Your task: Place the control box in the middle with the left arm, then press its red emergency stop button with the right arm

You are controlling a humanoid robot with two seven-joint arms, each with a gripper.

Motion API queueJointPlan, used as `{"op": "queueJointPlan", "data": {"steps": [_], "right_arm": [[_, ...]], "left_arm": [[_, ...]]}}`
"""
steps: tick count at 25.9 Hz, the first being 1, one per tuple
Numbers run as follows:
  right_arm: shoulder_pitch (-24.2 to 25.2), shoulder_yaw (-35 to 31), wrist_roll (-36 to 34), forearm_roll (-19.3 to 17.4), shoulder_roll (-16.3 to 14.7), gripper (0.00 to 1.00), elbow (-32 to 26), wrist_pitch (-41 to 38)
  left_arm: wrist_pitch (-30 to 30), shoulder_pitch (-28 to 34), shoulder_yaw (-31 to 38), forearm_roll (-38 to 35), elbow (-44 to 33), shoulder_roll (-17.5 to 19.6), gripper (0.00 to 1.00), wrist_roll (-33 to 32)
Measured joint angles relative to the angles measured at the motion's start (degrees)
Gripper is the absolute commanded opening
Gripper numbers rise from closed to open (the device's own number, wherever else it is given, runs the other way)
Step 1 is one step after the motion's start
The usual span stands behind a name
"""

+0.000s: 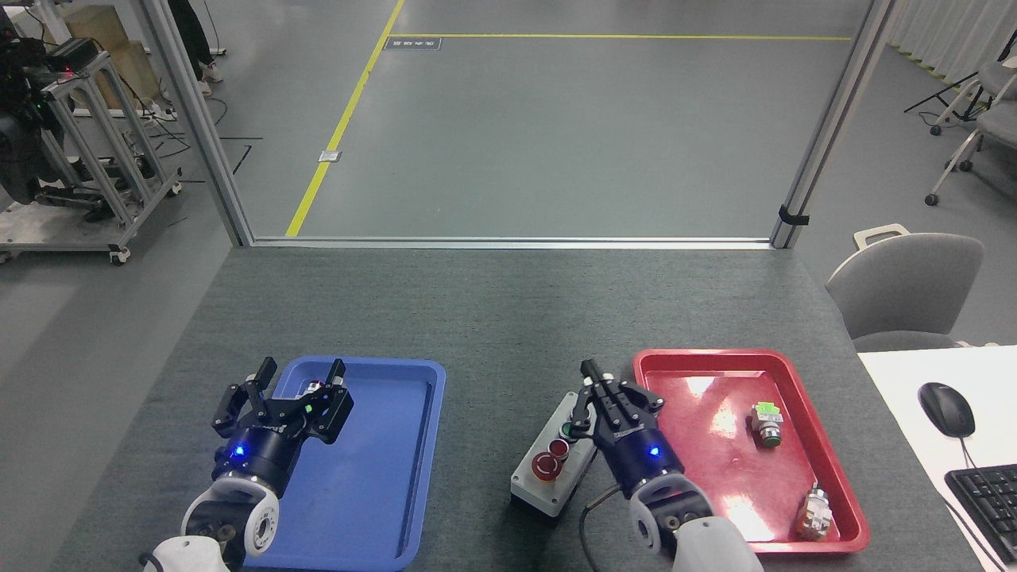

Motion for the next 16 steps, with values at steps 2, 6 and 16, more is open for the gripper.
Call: {"op": "queueJointPlan", "data": {"steps": [2, 6, 16], "right_arm": [[0.37, -5.51, -0.08, -0.27, -0.07, 1.00, -0.68, 0.27], [2.75, -13.10, 0.04, -0.36, -0.10, 1.00, -1.76, 0.01], [6.07, -18.53, 0.49, -0.34, -0.94, 1.00, -4.93, 1.15]], "left_arm": [[-0.15, 0.18, -0.07, 0.00, 0.26, -0.09, 0.99, 0.10], [-0.26, 0.43, -0.41, -0.01, 1.98, -0.90, 0.99, 0.90], [0.04, 1.96, -0.61, -0.16, 5.27, -5.50, 0.99, 4.86]]}}
